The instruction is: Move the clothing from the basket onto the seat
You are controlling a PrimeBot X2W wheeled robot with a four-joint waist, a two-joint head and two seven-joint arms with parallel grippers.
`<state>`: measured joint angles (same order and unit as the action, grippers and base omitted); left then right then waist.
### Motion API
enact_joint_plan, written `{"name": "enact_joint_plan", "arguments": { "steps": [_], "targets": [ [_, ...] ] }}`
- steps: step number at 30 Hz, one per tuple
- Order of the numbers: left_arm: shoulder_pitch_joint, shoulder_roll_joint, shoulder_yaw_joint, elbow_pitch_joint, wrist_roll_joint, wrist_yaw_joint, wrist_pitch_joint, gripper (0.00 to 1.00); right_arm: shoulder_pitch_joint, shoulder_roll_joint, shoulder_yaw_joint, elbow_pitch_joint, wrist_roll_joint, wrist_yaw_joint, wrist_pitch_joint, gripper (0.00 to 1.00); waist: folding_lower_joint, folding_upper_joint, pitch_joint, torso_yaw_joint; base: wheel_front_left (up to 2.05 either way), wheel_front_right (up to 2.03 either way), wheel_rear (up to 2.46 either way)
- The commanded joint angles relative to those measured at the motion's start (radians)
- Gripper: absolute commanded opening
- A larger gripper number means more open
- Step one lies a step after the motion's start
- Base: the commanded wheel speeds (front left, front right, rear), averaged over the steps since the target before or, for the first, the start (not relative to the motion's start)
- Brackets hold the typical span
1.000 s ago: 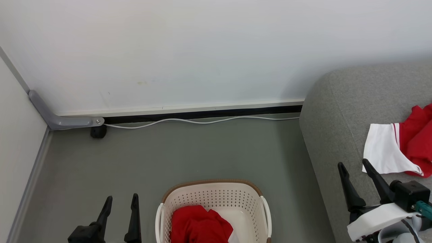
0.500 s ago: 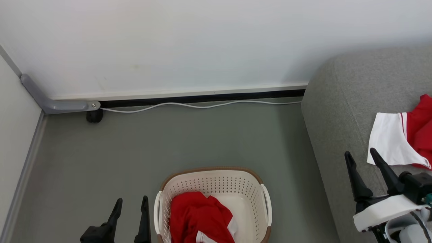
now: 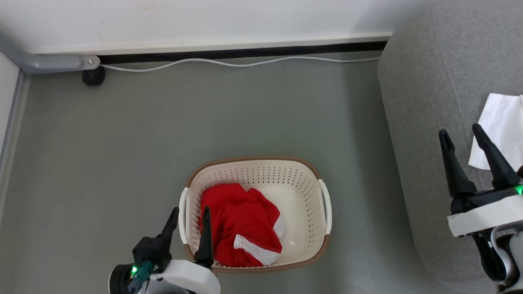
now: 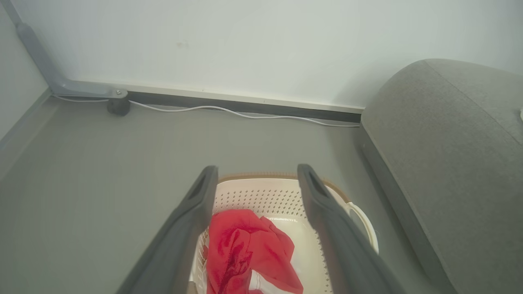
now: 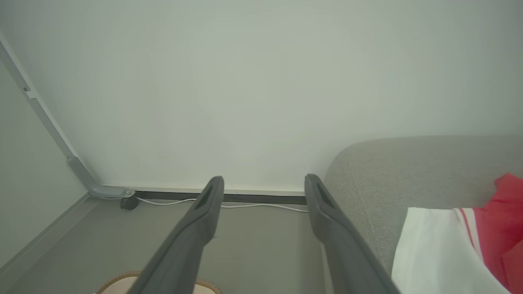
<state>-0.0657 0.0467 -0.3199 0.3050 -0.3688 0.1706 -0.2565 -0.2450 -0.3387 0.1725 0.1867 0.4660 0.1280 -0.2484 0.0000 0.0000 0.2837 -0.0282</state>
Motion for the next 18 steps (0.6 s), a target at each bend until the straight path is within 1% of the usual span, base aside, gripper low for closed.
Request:
{"name": "enact_joint_plan", "arguments": {
  "steps": [1,3,4,10,11,14,15,18],
  "targets": [
    [-0.038,0.004,0.023,-0.016,-0.005,0.009,-0.005,1.0,-0.013,-0.025,0.012,-0.031,0.007,0.003,-0.013,1.0,0.0,0.0,0.042,-0.002,0.0,0.0,0.0],
    [-0.068,0.004,-0.003,-0.002,-0.016,0.023,-0.005,1.0,-0.026,-0.037,0.01,-0.043,0.016,0.003,-0.013,1.0,0.0,0.0,0.076,-0.004,0.0,0.0,0.0],
    [-0.098,0.004,-0.028,0.015,-0.029,0.038,-0.005,1.0,-0.041,-0.049,0.008,-0.056,0.024,0.003,-0.013,1.0,0.0,0.0,0.11,-0.006,0.0,0.0,0.0],
    [-0.185,0.004,-0.096,0.086,-0.075,0.067,-0.005,1.0,-0.089,-0.072,0.0,-0.099,0.047,0.003,-0.013,1.0,0.0,0.0,0.209,-0.018,0.0,0.0,0.0],
    [-0.217,0.004,-0.117,0.118,-0.092,0.074,-0.005,1.0,-0.105,-0.079,-0.004,-0.115,0.055,0.003,-0.013,1.0,0.0,0.0,0.244,-0.021,0.0,0.0,0.0],
    [-0.269,0.004,-0.144,0.168,-0.116,0.082,-0.005,1.0,-0.131,-0.09,-0.006,-0.142,0.064,0.003,-0.013,1.0,0.0,0.0,0.293,-0.028,0.0,0.0,0.0],
    [-0.304,0.004,-0.165,0.209,-0.135,0.084,-0.005,1.0,-0.149,-0.097,-0.007,-0.16,0.07,0.003,-0.013,1.0,0.0,0.0,0.323,-0.034,0.0,0.0,0.0],
    [-0.359,0.004,-0.2,0.273,-0.157,0.086,-0.005,1.0,-0.175,-0.103,-0.004,-0.184,0.077,0.003,-0.013,1.0,0.0,0.0,0.364,-0.046,0.0,0.0,0.0]
  ]
}}
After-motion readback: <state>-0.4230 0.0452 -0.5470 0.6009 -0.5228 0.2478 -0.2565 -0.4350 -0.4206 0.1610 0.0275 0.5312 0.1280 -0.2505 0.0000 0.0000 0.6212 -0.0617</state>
